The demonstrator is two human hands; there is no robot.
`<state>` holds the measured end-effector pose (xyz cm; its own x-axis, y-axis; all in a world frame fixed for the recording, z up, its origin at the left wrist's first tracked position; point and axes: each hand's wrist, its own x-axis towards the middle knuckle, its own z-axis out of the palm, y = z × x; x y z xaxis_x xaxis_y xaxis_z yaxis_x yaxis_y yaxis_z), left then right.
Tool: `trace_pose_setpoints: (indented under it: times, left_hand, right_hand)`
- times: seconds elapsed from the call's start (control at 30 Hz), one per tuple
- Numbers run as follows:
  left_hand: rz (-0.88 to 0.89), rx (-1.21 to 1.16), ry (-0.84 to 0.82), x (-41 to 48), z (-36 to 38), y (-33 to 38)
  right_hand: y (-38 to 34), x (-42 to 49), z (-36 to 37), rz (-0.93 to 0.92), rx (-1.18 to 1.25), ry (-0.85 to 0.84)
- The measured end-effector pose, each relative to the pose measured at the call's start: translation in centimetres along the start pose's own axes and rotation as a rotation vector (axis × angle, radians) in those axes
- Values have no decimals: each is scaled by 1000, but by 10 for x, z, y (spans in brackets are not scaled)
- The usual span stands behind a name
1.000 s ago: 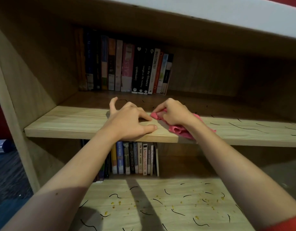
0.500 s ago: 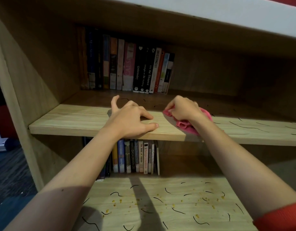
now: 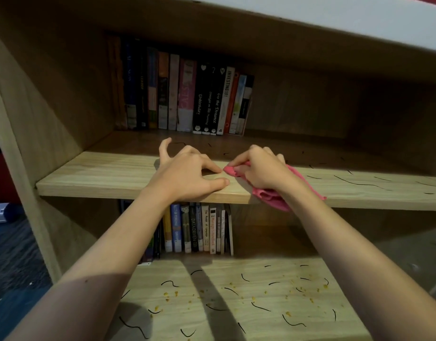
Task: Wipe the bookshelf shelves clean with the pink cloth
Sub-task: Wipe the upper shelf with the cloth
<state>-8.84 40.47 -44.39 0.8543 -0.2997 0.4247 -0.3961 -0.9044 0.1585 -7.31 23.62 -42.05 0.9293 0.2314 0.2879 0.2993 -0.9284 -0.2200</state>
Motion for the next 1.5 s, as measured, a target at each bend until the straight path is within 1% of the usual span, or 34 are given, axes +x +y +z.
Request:
trace_pose_setpoints:
  times: [0.07, 0.13, 0.2, 0.3, 0.33, 0.4, 0.47, 0.53, 0.57, 0.6, 0.67, 0.77, 0.87, 1.0, 1.07, 1.3, 1.5]
  left_hand:
    - [-3, 1, 5, 0, 0, -1]
    - [-2, -7, 6, 0, -1, -1]
    - [-5, -18, 7, 1, -1, -1]
    - [-5, -24, 13, 1, -1, 0]
    - [-5, -26, 9, 1, -1, 0]
    - [-2, -29, 24, -1, -2, 1]
    - [-32, -87, 119, -5, -5, -3]
    - [-136, -161, 242, -8, -11, -15]
    - [-191, -150, 257, -11, -13, -22]
    - [-228, -107, 235, -12, -13, -27]
    - [-245, -42, 168, -11, -12, -32]
    - [-284, -82, 149, -5, -10, -29]
    - [-279, -50, 121, -1, -8, -30]
    - [-260, -6, 14, 2, -5, -31]
    - [-250, 23, -20, 2, -5, -32]
    - [-238, 26, -40, -2, -7, -34]
    - [-242, 25, -52, 0, -6, -35]
  right_hand:
    - [7, 8, -4, 73, -2, 2]
    - [11, 16, -3, 125, -73, 44]
    - [8, 16, 2, 103, -132, 68]
    - [0, 5, 6, -3, -48, 53]
    - [0, 3, 3, -10, -6, 25]
    - [5, 8, -2, 46, 51, -19]
    - [14, 16, -3, 124, 26, 22]
    - [18, 21, 0, 156, -13, 67]
    - [19, 21, 2, 158, -29, 67]
    - [19, 21, 4, 154, -38, 64]
    - [16, 18, 4, 127, -35, 70]
    - [5, 6, 1, 34, 9, 57]
    - [-8, -6, 1, -64, -12, 15]
    - [-14, 2, -4, -71, 118, -80]
    - [-18, 17, 1, -80, 141, -107]
    - [-33, 57, 14, -146, 137, -169]
    - [-9, 18, 2, -190, 83, -124]
